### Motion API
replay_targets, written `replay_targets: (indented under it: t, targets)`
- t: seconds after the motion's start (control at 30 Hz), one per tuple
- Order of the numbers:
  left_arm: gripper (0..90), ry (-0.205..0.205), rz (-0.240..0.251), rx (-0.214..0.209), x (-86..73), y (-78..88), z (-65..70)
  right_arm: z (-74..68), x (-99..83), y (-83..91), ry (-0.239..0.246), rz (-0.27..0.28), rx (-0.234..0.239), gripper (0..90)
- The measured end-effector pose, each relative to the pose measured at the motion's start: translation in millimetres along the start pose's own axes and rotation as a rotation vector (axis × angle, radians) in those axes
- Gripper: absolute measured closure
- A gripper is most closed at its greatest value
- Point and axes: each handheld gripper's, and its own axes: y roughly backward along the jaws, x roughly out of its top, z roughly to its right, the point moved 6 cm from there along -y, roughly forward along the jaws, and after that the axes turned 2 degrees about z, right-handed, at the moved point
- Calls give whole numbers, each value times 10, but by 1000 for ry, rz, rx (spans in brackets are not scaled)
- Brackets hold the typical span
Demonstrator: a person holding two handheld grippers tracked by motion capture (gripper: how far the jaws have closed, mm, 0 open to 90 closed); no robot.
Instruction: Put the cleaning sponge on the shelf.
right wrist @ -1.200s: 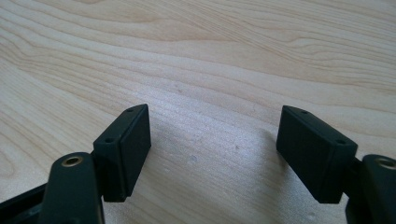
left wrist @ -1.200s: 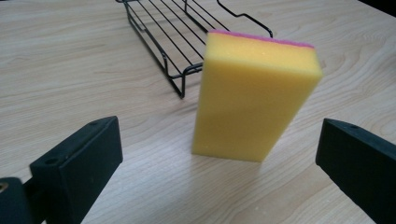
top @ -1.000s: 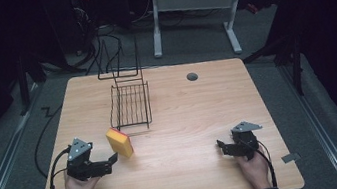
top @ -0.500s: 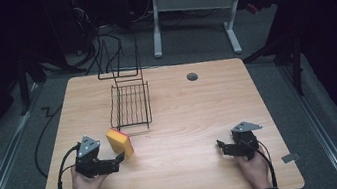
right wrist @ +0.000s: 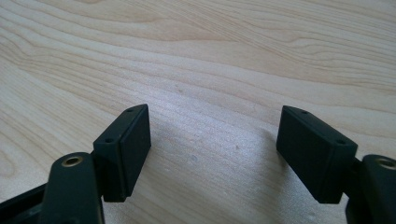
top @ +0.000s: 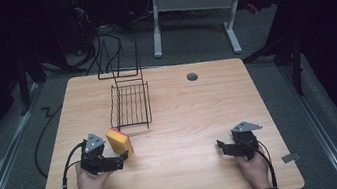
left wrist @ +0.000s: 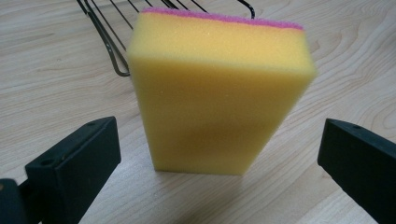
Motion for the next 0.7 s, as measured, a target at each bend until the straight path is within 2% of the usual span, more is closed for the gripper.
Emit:
replay_targets:
  t: [0.3, 0.7]
  targets:
    - [0, -4, -24, 8, -24, -84, -12, 0, 0, 0, 0, 0, 0, 264]
    - [0, 12, -32, 8, -42, -201, -51, 2, 1, -1, 2, 1, 1, 264]
